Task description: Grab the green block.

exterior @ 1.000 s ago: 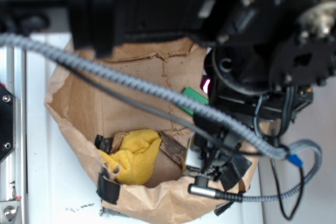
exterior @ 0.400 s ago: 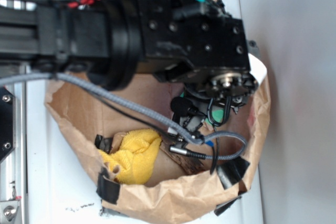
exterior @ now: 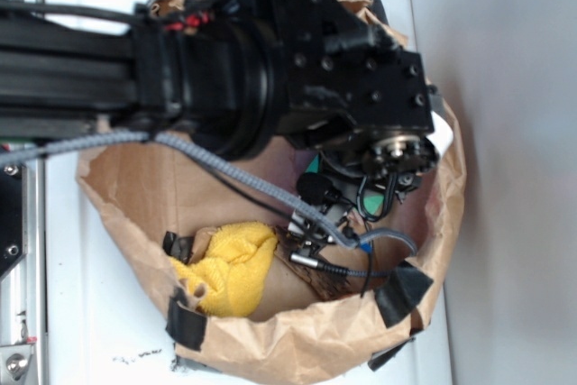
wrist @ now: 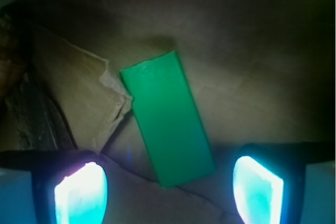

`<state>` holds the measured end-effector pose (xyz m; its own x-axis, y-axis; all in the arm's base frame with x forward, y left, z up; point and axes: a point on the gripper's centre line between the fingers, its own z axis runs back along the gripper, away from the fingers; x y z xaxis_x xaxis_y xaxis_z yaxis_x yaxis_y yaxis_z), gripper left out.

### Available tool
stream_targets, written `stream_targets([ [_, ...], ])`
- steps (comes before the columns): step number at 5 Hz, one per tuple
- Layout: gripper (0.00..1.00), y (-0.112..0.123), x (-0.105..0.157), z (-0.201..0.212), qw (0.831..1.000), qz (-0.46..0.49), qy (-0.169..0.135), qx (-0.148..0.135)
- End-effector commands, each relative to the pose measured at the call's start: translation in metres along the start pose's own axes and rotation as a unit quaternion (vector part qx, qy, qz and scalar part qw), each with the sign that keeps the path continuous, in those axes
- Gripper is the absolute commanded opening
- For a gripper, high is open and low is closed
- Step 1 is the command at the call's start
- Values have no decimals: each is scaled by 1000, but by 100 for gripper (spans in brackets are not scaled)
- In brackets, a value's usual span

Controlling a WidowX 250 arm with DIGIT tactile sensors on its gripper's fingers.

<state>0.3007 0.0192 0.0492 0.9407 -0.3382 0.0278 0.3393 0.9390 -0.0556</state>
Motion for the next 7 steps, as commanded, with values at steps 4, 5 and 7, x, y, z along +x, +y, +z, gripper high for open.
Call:
stream_targets([
  [4, 0, -17, 10, -27, 998, -27, -47, 23],
  [5, 0, -1, 25, -5, 998, -21, -57, 7],
  [7, 0, 11, 15, 80, 988, 83, -129, -21],
])
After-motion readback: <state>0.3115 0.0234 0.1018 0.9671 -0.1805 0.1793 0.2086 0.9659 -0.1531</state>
